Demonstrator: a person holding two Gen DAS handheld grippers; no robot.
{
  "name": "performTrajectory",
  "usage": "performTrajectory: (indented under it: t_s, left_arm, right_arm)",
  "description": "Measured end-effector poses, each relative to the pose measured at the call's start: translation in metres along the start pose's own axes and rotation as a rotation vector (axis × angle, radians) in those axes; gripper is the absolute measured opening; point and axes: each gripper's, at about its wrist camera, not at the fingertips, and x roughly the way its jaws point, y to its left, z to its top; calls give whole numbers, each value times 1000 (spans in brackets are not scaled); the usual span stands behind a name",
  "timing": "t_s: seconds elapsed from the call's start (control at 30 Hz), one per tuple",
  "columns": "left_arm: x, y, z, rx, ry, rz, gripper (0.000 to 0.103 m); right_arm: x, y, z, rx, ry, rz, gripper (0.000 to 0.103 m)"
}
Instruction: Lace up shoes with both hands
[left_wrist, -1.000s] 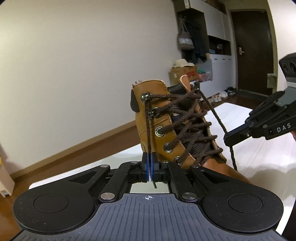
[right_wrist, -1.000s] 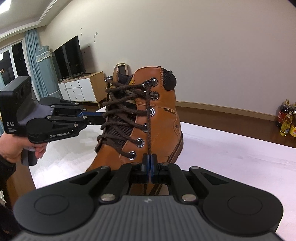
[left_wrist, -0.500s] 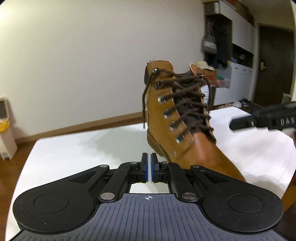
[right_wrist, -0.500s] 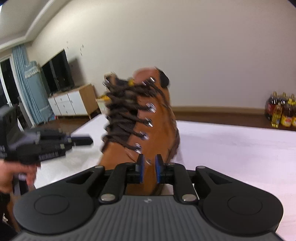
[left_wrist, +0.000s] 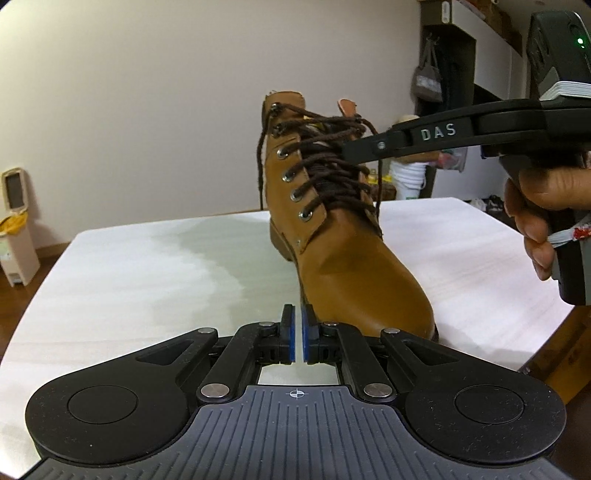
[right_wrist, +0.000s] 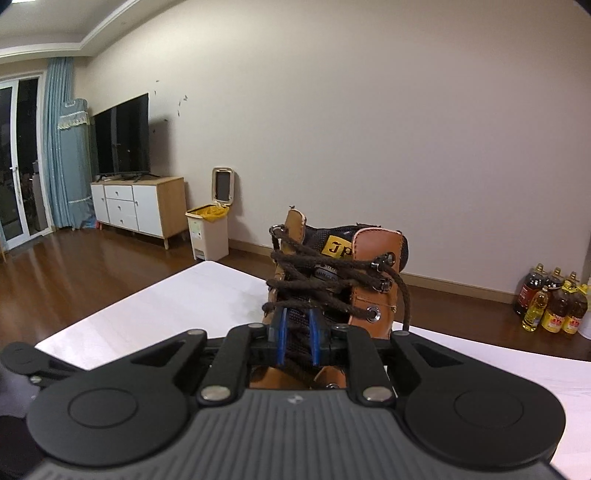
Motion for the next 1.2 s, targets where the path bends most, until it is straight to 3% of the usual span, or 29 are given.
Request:
performTrajectory:
  t_s: [0.17,0.3,0.37,0.57,0.8,1.2]
  left_arm:
    - [-11,-2,2,-16,-10,44,5]
    - [-17,-10,5,-7,-13,71,15]
    - [-19,-14,7,-2,-15,81,16]
    - [-29,-27,8,-36,-18,62,19]
    - [-37,-32,-2,-81,22,81,29]
    - [-55,-42,-18,-99,27,95,30]
  right_arm:
    - [-24,-6,-14,40,10,-16,15]
    - [-57,-12,-35,99,16,-30,15]
    - [-70,-14,-44,133,15,-36,15]
    - [-105,-16,-74,220,32,-48,15]
    - [-117,-9,-90,257,57,-73,15]
    - [-125,10,-91,221,68,-71,15]
